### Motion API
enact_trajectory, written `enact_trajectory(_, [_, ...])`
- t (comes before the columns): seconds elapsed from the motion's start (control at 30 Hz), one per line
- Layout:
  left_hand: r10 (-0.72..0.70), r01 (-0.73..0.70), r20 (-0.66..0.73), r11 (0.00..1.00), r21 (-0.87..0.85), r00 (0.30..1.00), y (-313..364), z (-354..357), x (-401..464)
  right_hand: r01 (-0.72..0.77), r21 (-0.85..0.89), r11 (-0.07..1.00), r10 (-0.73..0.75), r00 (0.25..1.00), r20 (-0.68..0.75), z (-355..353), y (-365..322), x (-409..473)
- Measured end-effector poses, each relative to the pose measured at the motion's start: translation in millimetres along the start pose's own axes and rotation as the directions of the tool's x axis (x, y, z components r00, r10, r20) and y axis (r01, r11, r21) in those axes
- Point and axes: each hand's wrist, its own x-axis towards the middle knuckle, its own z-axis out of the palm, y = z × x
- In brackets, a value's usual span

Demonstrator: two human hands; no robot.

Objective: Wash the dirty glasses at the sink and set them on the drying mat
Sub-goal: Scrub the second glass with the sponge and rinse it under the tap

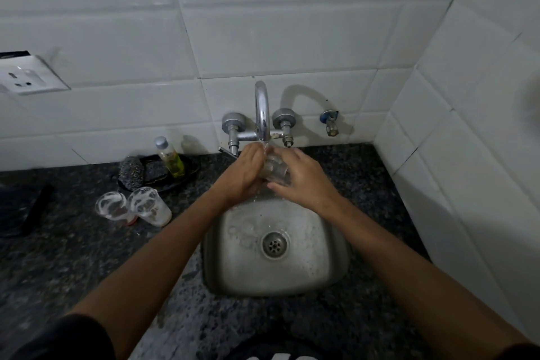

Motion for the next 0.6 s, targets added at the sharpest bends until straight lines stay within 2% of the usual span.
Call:
enact_trajectory(0.03, [-0.004,0.004,0.010,1.000,0.006,1.000,-0.5,-0.3,0.4,-0.098,0.129,0.987,0.093,0.995,0.041,0.2,1.3,0.1])
enact_trajectory(0.07, [-0.022,0.022,0.016,1.000,0.008,1.000,-0.3,0.4,-0.1,-0.242,0.285,0.927,0.211,0.968,0.134,-1.0,0.5,0.8])
enact_trajectory(0.1, [-0.045,0.045,0.015,0.999,0.005,0.999,0.7,1.5,-0.4,-0.406,0.424,0.809,0.324,0.911,0.254,-3.0,0.8,2.6])
enact_trajectory(0.13, [-0.062,0.062,0.020,0.998,-0.002,0.998,1.7,3.1,0.0,-0.513,0.488,0.706,0.389,0.857,0.338,-4.9,1.6,4.3])
enact_trajectory(0.17, [-0.066,0.066,0.029,0.998,-0.006,0.997,2.3,5.0,0.2,-0.538,0.478,0.694,0.413,0.842,0.348,-6.6,0.5,4.7])
enact_trajectory(0.2, [-0.059,0.060,0.047,0.998,-0.013,0.997,2.6,6.5,0.4,-0.472,0.371,0.800,0.391,0.878,0.276,-8.7,0.0,4.2])
enact_trajectory(0.23, [-0.047,0.048,0.063,0.999,-0.017,0.997,2.3,7.1,0.6,-0.329,0.152,0.932,0.305,0.939,0.161,-7.9,2.2,3.3])
enact_trajectory(0.27, [-0.037,0.039,0.068,0.999,-0.018,0.997,2.0,6.9,1.0,-0.164,-0.053,0.985,0.169,0.982,0.087,-3.7,7.1,2.0])
enact_trajectory(0.3, [-0.032,0.033,0.060,0.999,-0.016,0.998,1.7,7.2,1.3,-0.048,-0.152,0.987,0.058,0.997,0.058,-0.6,10.3,-0.1])
enact_trajectory(0.33, [-0.033,0.034,0.049,0.999,-0.012,0.998,3.1,6.8,2.1,-0.012,-0.138,0.990,0.018,0.999,0.044,1.5,12.1,-1.5])
enact_trajectory(0.4, [-0.045,0.044,0.007,0.999,0.015,0.999,5.8,6.9,3.0,-0.135,0.108,0.985,0.131,0.991,0.038,4.2,11.5,-2.2])
enact_trajectory(0.43, [-0.049,0.050,-0.021,0.998,0.029,0.999,6.3,7.7,3.2,-0.264,0.280,0.923,0.252,0.965,0.077,4.8,10.5,-1.0])
enact_trajectory(0.47, [-0.055,0.057,-0.039,0.998,0.038,0.998,6.3,8.5,3.1,-0.399,0.435,0.807,0.367,0.916,0.160,3.8,8.9,1.3])
enact_trajectory(0.5, [-0.056,0.058,-0.052,0.997,0.049,0.997,5.4,10.0,2.9,-0.492,0.501,0.712,0.441,0.869,0.225,0.7,6.2,2.8])
enact_trajectory(0.53, [-0.055,0.058,-0.055,0.997,0.051,0.997,4.7,11.1,2.7,-0.507,0.492,0.707,0.452,0.860,0.236,-2.5,3.8,3.2])
enact_trajectory(0.57, [-0.052,0.054,-0.053,0.998,0.044,0.997,4.4,11.5,2.6,-0.437,0.385,0.813,0.409,0.899,0.158,-5.1,2.9,2.7])
enact_trajectory(0.6, [-0.047,0.049,-0.051,0.998,0.031,0.998,4.9,10.5,2.6,-0.303,0.186,0.935,0.300,0.953,0.046,-6.0,2.9,1.5])
